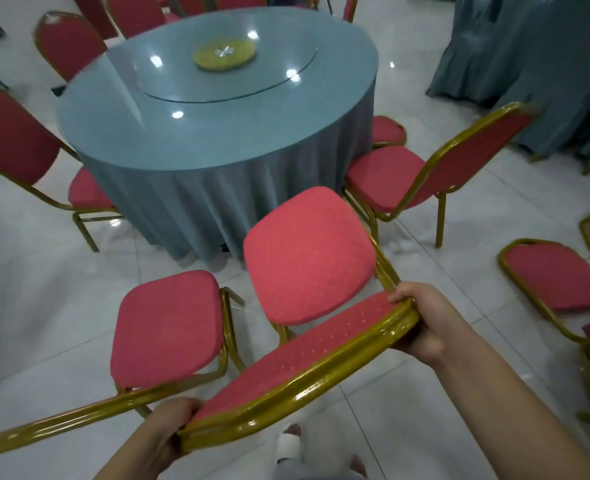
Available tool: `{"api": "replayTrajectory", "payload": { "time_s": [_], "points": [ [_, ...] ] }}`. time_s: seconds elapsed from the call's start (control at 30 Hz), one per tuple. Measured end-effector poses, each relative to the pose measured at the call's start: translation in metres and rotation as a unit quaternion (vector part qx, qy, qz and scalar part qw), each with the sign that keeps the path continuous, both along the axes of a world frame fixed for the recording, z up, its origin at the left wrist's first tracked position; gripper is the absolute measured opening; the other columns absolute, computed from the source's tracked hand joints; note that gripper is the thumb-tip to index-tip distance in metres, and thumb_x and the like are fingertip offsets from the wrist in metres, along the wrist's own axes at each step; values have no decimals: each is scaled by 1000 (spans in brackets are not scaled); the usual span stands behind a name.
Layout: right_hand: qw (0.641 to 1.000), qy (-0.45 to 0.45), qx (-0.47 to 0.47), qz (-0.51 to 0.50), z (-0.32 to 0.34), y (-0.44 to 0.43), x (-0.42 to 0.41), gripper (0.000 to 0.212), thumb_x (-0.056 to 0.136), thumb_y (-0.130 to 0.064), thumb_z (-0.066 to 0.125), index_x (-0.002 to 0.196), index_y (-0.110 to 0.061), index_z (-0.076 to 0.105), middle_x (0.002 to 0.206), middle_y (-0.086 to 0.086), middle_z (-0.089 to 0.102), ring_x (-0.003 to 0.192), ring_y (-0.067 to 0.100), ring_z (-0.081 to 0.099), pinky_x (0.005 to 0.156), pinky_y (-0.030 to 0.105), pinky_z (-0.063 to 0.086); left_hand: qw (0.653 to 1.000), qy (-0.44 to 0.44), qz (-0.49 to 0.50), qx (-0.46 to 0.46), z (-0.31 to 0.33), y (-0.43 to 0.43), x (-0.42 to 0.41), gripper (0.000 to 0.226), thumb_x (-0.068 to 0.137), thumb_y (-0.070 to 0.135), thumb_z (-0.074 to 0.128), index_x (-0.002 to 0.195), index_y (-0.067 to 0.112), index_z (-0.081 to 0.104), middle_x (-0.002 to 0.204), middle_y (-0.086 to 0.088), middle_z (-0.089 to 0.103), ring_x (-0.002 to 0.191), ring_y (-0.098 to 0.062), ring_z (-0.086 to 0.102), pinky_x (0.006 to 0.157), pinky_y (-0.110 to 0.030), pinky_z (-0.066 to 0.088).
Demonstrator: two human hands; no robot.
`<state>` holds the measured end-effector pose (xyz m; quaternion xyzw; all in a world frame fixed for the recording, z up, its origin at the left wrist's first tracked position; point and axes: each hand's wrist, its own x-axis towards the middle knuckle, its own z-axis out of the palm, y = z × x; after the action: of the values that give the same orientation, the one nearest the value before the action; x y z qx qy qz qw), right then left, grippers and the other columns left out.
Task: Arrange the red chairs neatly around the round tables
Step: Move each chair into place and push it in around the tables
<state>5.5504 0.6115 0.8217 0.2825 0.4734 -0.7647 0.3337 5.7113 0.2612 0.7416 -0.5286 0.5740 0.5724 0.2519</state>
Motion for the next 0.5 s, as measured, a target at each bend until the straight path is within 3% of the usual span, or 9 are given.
{"api": "replayTrajectory", "payload": {
  "time_s": [0.07,0.13,0.27,0.3,0.37,0.4,0.5],
  "points": [
    [1000,-27,3,-5,-14,-9,-12,42,69,-4,45,108,-7,59,100,18,56,87,37,61,74,49,57,998,-6,56,-8,-6,-3,-12,18,91,-9,49,81,4,56,52,-7,46,41,-19,49,37,-21,42],
    [998,-55,24,-1,-30,-18,-23,27,72,-5,42,95,-3,56,91,19,59,88,39,60,81,53,53,997,-18,78,-8,-18,1,-26,10,94,-2,53,98,5,59,64,-7,45,52,-19,46,39,-20,41],
    [993,-82,81,-33,-81,-8,-51,12,83,-9,41,78,-3,51,76,21,66,72,41,67,65,55,58,996,-21,88,5,-47,17,-52,13,98,7,51,108,4,58,71,-12,58,58,-22,56,39,-22,48],
    [991,-86,88,-51,-91,0,-55,9,83,-9,42,78,-4,49,85,25,66,77,45,68,63,59,58,996,-9,83,16,-51,21,-58,13,99,9,49,107,7,59,65,-12,63,57,-21,58,42,-24,51],
    [989,-93,73,-93,-106,12,-58,5,82,-9,45,87,-7,45,112,30,55,100,52,61,75,66,54,997,12,68,45,-57,28,-72,19,101,13,43,108,16,60,55,-9,65,57,-21,57,51,-29,54],
    [988,-89,60,-112,-110,14,-57,7,83,-10,47,90,-9,45,117,29,51,105,51,57,79,66,52,996,22,66,56,-58,30,-76,23,102,15,40,115,20,58,61,-9,65,61,-21,56,56,-31,54],
    [989,-29,71,-124,-101,0,-51,22,86,-12,56,108,-14,52,100,17,51,90,39,58,71,57,56,995,74,40,62,-51,32,-80,31,103,23,39,129,35,51,88,-6,57,78,-21,52,69,-38,54]
  ]
}}
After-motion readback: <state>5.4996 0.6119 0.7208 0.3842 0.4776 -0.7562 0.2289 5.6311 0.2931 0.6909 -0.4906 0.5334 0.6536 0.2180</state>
